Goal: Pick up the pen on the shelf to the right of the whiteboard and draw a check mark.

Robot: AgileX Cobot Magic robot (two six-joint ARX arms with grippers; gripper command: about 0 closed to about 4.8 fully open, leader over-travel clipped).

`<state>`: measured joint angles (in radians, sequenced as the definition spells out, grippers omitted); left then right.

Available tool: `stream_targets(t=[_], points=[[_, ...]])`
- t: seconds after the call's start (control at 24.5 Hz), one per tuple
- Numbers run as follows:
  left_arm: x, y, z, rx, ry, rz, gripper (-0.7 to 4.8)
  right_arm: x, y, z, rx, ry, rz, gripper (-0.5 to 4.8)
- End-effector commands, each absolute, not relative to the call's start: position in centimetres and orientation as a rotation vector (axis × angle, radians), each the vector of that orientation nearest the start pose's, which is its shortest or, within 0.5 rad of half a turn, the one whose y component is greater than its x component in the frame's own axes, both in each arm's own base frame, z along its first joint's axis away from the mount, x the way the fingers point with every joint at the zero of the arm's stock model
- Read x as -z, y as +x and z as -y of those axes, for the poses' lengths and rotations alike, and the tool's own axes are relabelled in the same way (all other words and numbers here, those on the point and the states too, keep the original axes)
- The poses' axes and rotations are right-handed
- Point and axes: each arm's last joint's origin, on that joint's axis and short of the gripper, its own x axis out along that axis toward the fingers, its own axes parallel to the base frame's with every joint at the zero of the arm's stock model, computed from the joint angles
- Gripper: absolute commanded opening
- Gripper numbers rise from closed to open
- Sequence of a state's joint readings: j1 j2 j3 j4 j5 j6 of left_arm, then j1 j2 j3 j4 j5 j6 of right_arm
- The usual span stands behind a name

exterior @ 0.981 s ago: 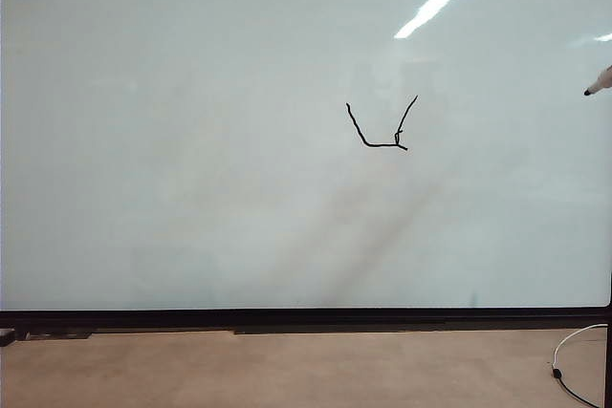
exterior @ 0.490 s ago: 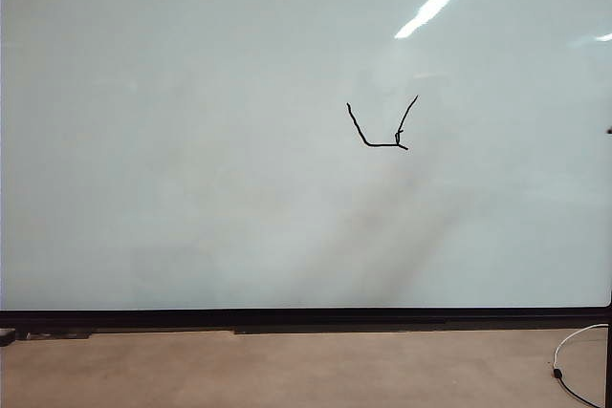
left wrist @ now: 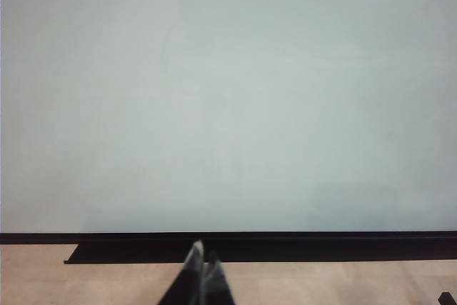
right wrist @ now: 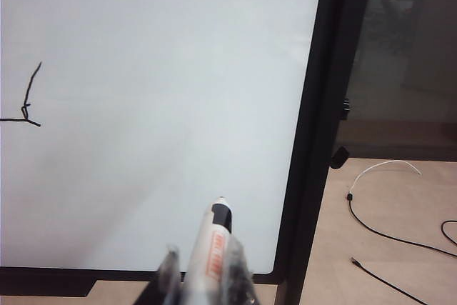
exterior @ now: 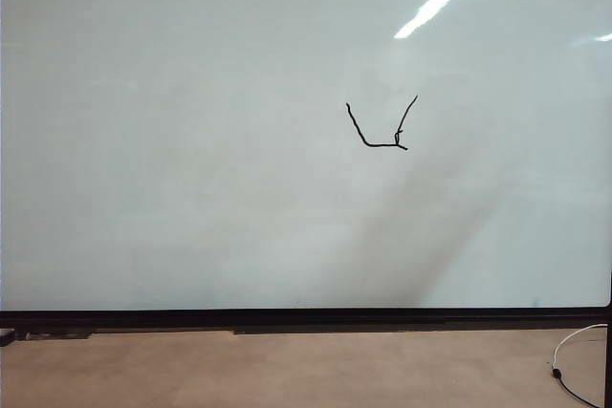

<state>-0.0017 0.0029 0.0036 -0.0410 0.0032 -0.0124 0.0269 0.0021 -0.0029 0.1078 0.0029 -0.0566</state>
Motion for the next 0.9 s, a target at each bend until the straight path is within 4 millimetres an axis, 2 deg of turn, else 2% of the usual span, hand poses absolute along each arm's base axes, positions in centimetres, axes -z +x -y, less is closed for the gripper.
stream_targets(t=[0.04, 0.25, 0.9], points=[[-16.27, 9.75, 0.03, 0.005, -0.008, -0.026, -0.04, -17.6, 9.69, -0.23, -0.02, -0.052, 0.127, -0.08], [-16.27, 9.75, 0.03, 0.005, -0.008, -0.025, -0.05, -17.57, 9.7, -0.08, 0.032, -0.051, 0.123, -0.08], [-16.27, 9.75, 0.03, 0.005, -0.008, -0.025, -0.04, -17.27, 9.73, -0.08, 0.032, -0.052, 0.092, -0.08]])
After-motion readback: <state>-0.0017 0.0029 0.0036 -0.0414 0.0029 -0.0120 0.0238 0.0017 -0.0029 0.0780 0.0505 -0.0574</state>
